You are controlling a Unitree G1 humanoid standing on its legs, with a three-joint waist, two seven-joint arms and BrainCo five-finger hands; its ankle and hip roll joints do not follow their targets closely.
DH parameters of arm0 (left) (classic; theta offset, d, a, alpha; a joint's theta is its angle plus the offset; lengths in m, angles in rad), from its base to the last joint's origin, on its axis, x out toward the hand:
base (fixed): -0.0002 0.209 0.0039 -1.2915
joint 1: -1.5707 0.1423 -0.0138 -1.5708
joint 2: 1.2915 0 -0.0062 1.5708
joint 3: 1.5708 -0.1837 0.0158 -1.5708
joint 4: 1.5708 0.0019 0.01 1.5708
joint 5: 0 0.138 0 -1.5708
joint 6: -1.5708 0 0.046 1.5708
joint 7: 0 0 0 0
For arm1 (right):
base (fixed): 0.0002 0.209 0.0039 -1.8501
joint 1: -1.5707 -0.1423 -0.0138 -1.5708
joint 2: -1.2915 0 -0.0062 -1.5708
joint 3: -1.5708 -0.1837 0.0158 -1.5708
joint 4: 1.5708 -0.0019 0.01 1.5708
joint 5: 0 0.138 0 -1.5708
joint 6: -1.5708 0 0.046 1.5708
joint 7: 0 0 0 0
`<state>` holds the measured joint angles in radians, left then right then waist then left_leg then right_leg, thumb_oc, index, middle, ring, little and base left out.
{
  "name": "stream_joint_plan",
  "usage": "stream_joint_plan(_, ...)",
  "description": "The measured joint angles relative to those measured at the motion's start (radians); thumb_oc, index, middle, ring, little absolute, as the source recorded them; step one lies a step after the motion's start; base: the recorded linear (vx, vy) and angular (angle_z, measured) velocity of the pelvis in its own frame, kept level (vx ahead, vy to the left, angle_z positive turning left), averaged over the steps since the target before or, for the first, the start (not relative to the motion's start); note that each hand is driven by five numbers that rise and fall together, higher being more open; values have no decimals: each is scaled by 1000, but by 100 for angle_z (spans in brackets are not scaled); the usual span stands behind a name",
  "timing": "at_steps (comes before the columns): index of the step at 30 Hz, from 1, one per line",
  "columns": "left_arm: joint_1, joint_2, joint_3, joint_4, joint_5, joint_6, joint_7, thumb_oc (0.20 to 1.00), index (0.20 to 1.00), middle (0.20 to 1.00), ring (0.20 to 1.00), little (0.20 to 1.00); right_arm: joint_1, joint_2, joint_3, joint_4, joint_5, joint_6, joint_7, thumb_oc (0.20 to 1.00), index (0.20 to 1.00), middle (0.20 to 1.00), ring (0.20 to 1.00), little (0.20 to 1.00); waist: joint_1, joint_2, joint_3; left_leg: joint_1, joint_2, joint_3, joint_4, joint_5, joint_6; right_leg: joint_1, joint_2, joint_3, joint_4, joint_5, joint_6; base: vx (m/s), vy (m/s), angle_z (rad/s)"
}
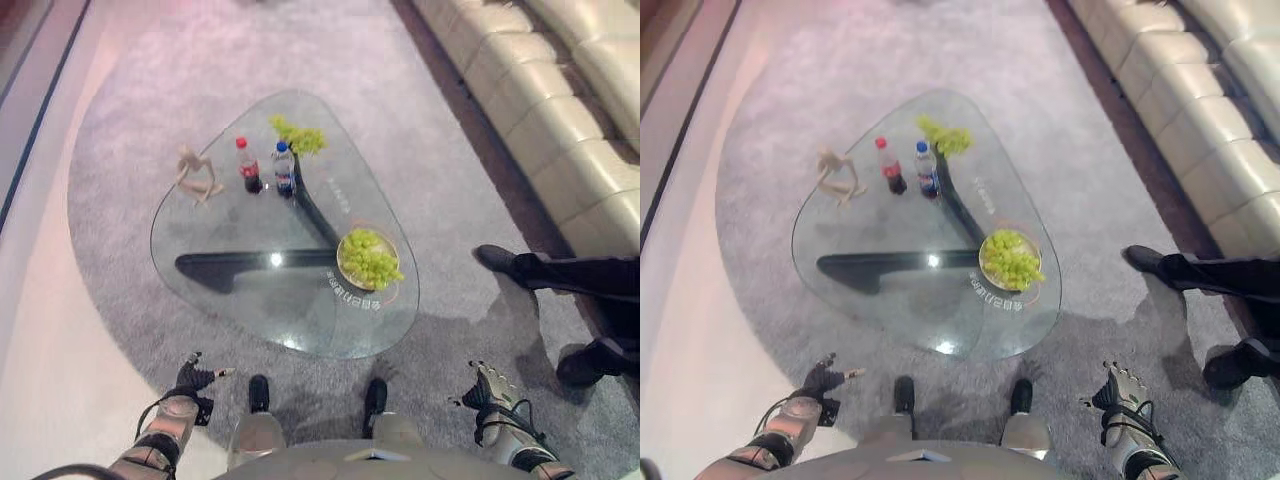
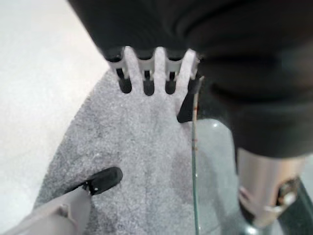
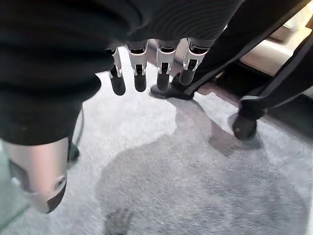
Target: Pick up fruits into the plate
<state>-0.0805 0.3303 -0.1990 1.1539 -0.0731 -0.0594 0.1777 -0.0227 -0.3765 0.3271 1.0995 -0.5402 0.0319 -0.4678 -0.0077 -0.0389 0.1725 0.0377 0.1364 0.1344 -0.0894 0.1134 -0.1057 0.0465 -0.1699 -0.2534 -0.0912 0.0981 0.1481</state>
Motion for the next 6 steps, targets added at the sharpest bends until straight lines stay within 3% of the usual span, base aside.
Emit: stream_joint_plan(6, 54, -15, -1, 43, 38, 39, -42, 1000, 1000, 1000, 1000, 1000, 20, 10, -5, 41, 12, -11, 22, 1000, 1000, 1000, 1000, 1000, -7, 30, -72, 38, 4, 20, -5, -15, 3, 22, 1, 23, 0, -12, -1, 25, 6, -11)
